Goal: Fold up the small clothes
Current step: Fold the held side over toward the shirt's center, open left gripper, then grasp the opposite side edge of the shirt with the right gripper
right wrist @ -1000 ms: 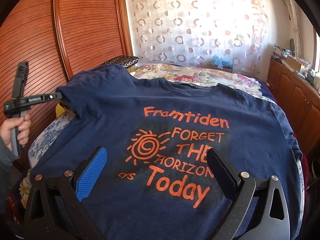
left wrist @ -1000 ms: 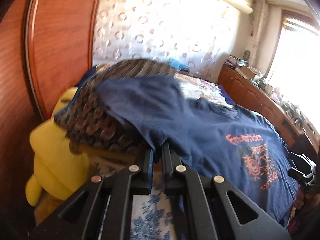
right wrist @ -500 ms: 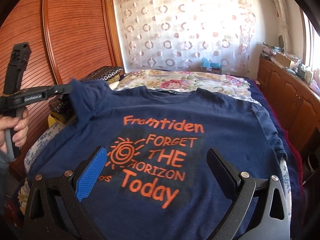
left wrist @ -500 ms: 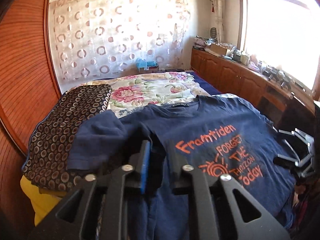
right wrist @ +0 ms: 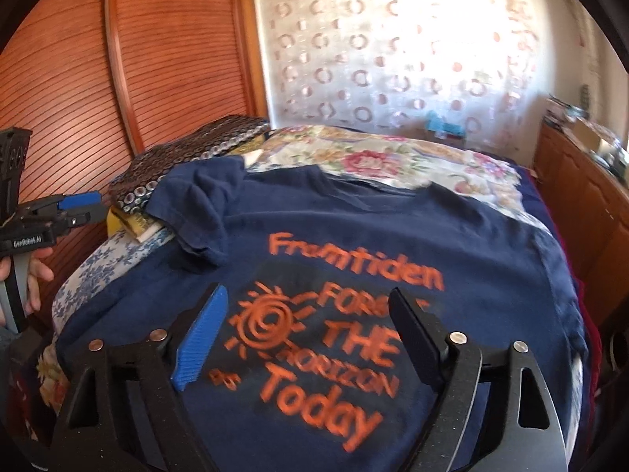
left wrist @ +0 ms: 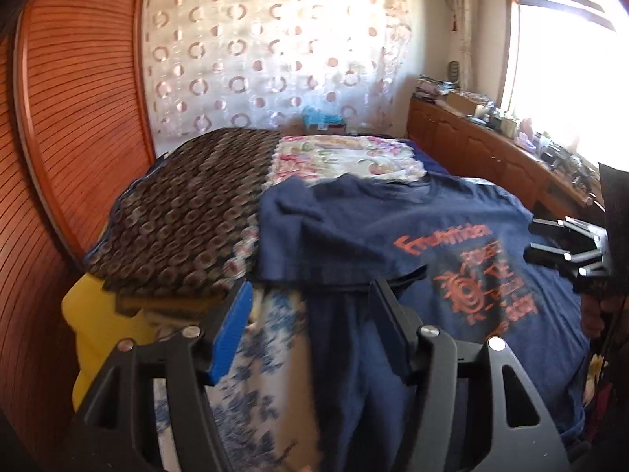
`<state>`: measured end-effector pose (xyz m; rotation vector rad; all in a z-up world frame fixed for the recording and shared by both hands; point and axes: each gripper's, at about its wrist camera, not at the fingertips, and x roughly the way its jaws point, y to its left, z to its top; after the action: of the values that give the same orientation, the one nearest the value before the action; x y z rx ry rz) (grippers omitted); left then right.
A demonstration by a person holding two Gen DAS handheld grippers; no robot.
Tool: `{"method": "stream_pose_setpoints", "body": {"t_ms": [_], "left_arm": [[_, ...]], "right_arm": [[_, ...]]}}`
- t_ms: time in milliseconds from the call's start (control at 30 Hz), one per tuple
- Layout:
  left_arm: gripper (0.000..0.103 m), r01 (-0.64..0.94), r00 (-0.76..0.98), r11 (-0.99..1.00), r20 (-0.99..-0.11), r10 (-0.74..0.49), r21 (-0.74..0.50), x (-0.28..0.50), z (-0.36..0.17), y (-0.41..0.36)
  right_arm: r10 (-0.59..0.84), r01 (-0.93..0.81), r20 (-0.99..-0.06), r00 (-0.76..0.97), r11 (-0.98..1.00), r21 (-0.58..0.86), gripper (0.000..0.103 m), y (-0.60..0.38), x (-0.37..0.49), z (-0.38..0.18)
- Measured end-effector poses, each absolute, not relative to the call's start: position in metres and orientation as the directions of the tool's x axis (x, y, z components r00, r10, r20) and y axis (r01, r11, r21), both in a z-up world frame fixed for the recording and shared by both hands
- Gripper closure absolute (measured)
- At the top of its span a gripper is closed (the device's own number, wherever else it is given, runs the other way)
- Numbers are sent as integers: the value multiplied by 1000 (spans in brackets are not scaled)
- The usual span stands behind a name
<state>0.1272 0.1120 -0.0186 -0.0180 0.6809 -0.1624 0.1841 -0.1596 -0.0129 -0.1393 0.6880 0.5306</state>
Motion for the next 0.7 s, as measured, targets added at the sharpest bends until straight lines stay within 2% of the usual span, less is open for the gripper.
{"method": "stream_pose_setpoints", "body": {"t_ms": [133, 333, 533, 700], "left_arm": [[42, 96, 780, 995, -618, -100, -40, 117, -27, 126], [42, 38, 797, 994, -597, -91, -101, 108, -31, 154], [42, 4, 793, 994, -605, -72, -112, 112, -34, 171], [42, -11, 792, 995, -608, -55, -104, 115, -38, 178]], "right_arm": [[477, -593, -650, 591, 804, 51, 21, -113, 205, -14], [545, -703, -678, 494, 708, 57, 23, -36, 230, -26], [555, -787, -734, 392, 615, 45, 34, 28, 249, -48], [514, -825, -790, 333, 565, 20, 39, 60, 264, -73]]}}
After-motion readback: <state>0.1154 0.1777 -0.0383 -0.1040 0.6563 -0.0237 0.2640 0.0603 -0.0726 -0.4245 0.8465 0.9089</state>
